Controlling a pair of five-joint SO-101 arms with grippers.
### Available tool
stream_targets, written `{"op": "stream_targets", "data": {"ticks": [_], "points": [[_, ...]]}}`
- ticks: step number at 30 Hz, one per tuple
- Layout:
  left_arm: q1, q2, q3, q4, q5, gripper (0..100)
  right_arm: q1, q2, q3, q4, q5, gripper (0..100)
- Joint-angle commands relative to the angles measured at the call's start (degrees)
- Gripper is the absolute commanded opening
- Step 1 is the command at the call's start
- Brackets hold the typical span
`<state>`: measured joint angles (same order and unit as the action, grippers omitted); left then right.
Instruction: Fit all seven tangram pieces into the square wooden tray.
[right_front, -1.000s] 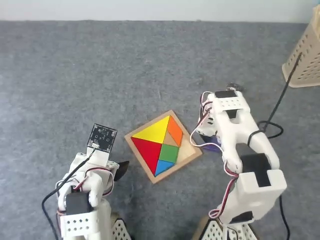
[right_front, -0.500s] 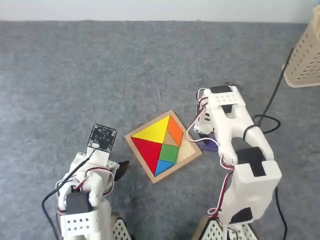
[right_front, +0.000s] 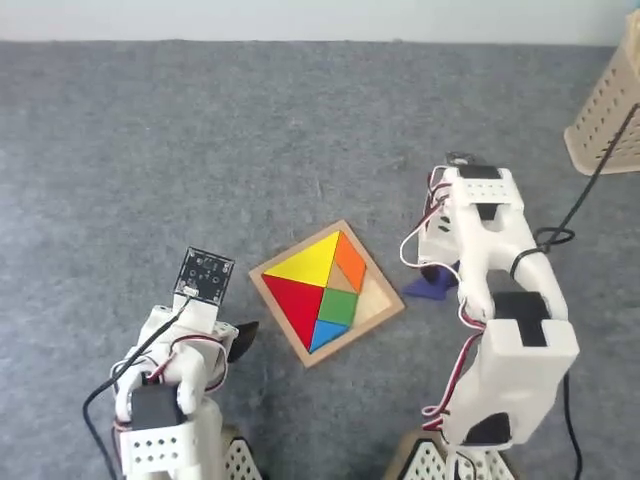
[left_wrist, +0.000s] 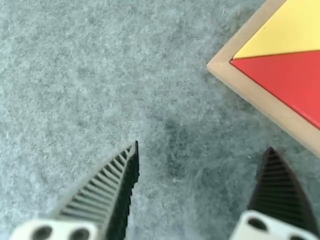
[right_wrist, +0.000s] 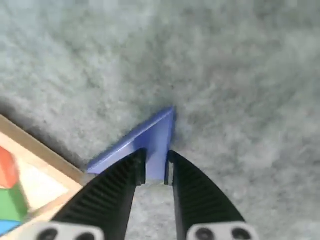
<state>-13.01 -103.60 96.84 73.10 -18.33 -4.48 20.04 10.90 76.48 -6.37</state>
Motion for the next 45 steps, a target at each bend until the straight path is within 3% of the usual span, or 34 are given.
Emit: {"op": "stream_targets", "data": {"ticks": [1,6,9,15,23,36,40,45], "points": [[0.26,-0.79,-0.31,0.00,-0.26,35,0.22,-4.35,-0.35,1.19,-4.48,4.1],[0.26,-0.79,-0.31,0.00,-0.26,35,-1.01,-16.22,10.64,-7.43,-7.38,2.5],[0.26,-0.79,-0.31,0.00,-0.26,35,-1.89,-22.99,16.62,-10.86,-19.34,7.2],[0.26,-0.79,-0.31,0.00,-0.26,35,-5.93,-23.60,18.11,-11.38,-41.14,28.4],[0.26,-0.79,-0.31,0.00,-0.26,35,-5.41,-11.03,10.37,-10.42,-47.47,28.8],[0.26,-0.79,-0.31,0.00,-0.26,35,-5.41,-6.11,4.40,-7.34,-47.12,21.4],[0.26,-0.79,-0.31,0.00,-0.26,35,-5.14,-6.11,3.96,-6.90,-41.58,19.1],[0.26,-0.79,-0.31,0.00,-0.26,35,-4.97,-6.55,3.25,-7.25,-31.56,6.8]]}}
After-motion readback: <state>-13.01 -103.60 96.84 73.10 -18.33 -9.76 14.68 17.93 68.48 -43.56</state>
